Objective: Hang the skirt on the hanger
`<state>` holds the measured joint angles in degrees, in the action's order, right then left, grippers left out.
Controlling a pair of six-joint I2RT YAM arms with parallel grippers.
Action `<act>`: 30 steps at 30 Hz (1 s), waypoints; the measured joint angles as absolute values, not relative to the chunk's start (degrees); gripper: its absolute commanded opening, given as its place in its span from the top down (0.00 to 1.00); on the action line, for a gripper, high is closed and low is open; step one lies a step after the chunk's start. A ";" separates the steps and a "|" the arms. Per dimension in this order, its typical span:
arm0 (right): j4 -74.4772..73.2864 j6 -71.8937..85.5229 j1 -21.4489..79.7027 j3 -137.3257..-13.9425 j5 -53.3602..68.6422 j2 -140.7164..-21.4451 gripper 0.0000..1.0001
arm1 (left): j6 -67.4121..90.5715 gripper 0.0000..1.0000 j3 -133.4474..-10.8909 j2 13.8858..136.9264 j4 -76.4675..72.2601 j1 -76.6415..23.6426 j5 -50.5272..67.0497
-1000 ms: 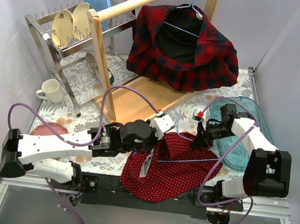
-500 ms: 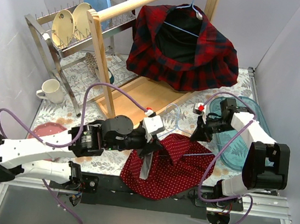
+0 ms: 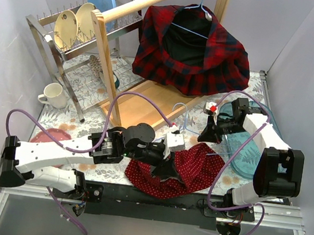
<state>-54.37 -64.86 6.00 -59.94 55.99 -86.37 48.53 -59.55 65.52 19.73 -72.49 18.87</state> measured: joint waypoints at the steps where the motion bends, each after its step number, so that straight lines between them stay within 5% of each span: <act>1: -54.63 -65.17 6.00 -59.94 56.34 -86.37 0.99 | 49.01 0.54 -59.16 65.58 19.27 -72.51 19.31; 3: -55.22 -65.84 6.00 -59.94 56.97 -86.24 0.99 | 50.33 0.29 -58.54 66.04 17.78 -72.58 20.67; 7: -56.07 -66.78 5.96 -59.94 56.97 -84.05 0.99 | 52.05 0.16 -58.52 67.51 16.97 -73.63 19.94; 22: -66.98 -67.02 3.95 -66.78 50.87 -57.52 0.99 | 60.49 0.16 -48.31 39.16 22.31 -74.52 -10.37; 30: -64.29 -51.57 3.38 -83.90 51.09 -55.81 0.99 | 63.59 0.27 -49.45 42.92 19.77 -74.52 -12.91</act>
<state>-64.29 -51.57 3.38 -83.90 51.09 -55.81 63.59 -49.45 42.92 19.77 -74.52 -12.91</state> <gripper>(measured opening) 0.047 0.737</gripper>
